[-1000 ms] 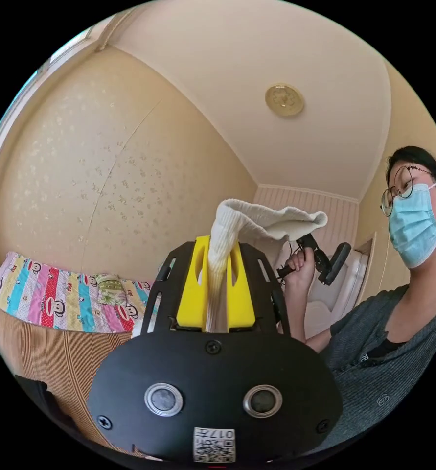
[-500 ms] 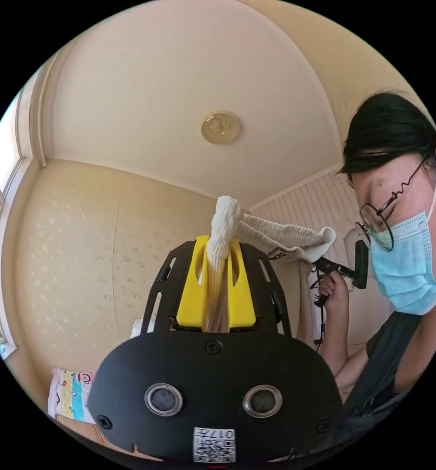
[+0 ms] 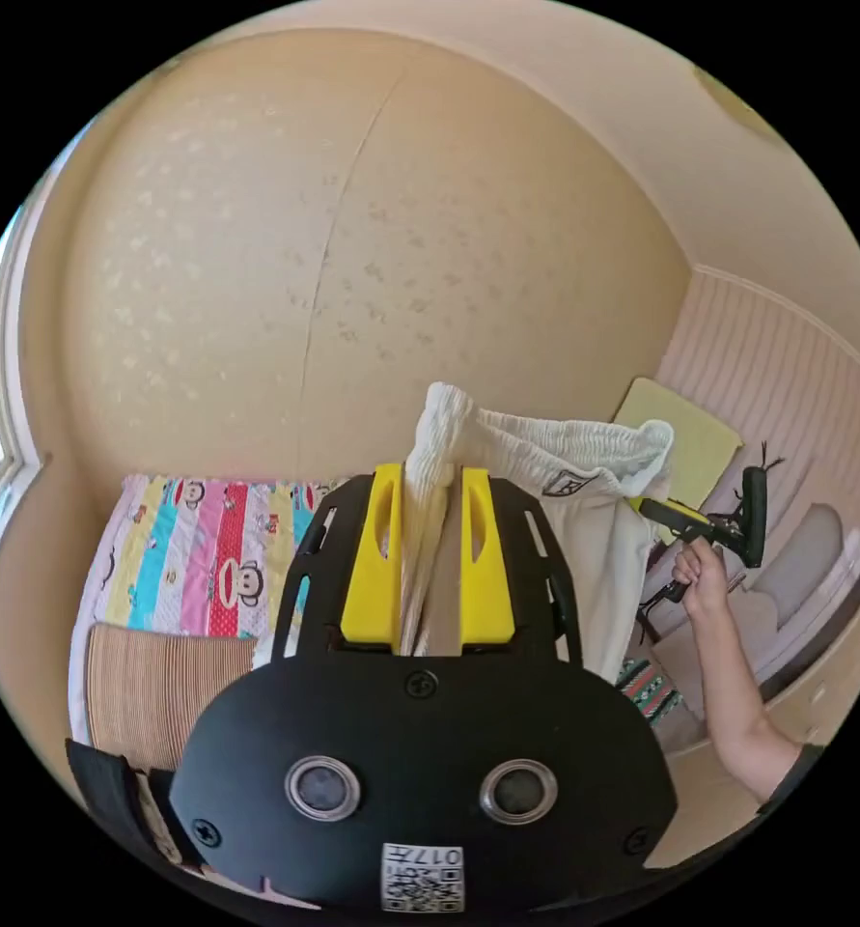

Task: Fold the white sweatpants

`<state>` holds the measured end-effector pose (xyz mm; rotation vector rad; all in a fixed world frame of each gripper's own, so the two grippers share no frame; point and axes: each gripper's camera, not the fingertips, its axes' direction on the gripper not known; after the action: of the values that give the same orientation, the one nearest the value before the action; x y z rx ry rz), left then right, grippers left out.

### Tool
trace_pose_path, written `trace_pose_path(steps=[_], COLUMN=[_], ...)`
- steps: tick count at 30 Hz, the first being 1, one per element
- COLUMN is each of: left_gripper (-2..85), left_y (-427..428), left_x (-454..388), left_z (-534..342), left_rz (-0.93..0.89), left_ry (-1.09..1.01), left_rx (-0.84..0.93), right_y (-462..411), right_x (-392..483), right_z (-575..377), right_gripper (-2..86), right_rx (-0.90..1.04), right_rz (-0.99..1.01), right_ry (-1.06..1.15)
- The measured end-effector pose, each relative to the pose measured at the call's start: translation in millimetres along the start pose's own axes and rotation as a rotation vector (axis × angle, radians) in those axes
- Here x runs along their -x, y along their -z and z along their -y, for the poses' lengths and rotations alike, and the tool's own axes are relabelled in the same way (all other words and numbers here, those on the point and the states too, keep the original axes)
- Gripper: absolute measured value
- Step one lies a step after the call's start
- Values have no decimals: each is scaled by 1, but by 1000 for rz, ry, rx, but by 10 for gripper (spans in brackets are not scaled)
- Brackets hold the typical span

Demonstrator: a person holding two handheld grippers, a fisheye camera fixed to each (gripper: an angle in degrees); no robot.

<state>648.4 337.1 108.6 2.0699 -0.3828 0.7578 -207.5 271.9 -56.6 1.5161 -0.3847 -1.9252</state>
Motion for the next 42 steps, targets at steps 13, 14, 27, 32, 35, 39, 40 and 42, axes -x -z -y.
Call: trace_pose_path(steps=[13, 14, 27, 32, 35, 39, 40, 42], left_gripper=[112, 118, 125, 129, 129, 128, 128, 128], left_y=[-186, -194, -240, -226, -209, -189, -184, -179], left_x=[282, 288, 304, 338, 355, 376, 383, 392], left_z=[-400, -427, -470, -437, -422, -407, -403, -397], left_rz=[-104, -148, -86, -151, -136, -141, -139, -139], left_ry=[334, 359, 210, 205, 180, 184, 188, 202], left_rx=[863, 918, 1158, 1176, 1169, 1148, 1145, 1138], right_y=[-316, -315, -261, -230, -173, -80, -61, -46], right_x=[-26, -25, -104, -137, -168, -248, -273, -303], right_z=[-538, -558, -691, -699, -700, -704, -710, -722], right_gripper=[60, 63, 120, 66, 56, 47, 45, 43], right_rx=[893, 914, 872, 892, 822, 675, 660, 684], right_rz=[215, 220, 27, 236, 316, 105, 21, -20], right_ry=[-203, -217, -441, -416, -352, -391, -445, -517])
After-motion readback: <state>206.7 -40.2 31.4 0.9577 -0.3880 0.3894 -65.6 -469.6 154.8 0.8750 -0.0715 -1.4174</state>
